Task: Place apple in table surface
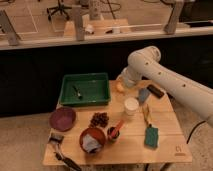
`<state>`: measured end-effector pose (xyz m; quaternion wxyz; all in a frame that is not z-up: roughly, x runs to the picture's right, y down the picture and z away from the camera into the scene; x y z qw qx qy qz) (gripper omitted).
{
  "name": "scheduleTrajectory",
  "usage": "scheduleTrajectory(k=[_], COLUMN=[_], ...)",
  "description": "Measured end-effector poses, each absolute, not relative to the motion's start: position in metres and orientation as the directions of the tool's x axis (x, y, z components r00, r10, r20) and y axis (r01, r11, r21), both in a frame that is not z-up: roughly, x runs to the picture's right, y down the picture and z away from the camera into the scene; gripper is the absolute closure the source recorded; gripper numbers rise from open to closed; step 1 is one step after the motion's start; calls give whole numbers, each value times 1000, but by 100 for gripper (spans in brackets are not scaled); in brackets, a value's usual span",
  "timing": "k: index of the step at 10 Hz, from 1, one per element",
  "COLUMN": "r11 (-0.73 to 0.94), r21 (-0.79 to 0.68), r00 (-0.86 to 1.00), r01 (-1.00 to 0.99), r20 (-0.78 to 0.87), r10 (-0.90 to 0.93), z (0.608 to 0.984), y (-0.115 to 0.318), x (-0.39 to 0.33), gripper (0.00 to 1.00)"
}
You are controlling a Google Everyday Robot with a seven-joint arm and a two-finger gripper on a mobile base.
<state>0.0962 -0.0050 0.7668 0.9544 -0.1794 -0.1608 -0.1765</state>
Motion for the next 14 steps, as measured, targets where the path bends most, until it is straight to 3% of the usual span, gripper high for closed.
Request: scheduleTrajectory(k=[6, 14], r11=[810, 719], r21=[-385, -499], r00=[865, 851], r01=[443, 484], r20=[421, 459], r10=[-273, -255], z=[814, 849], y=[57, 133], x=[68, 54], gripper=[51, 51])
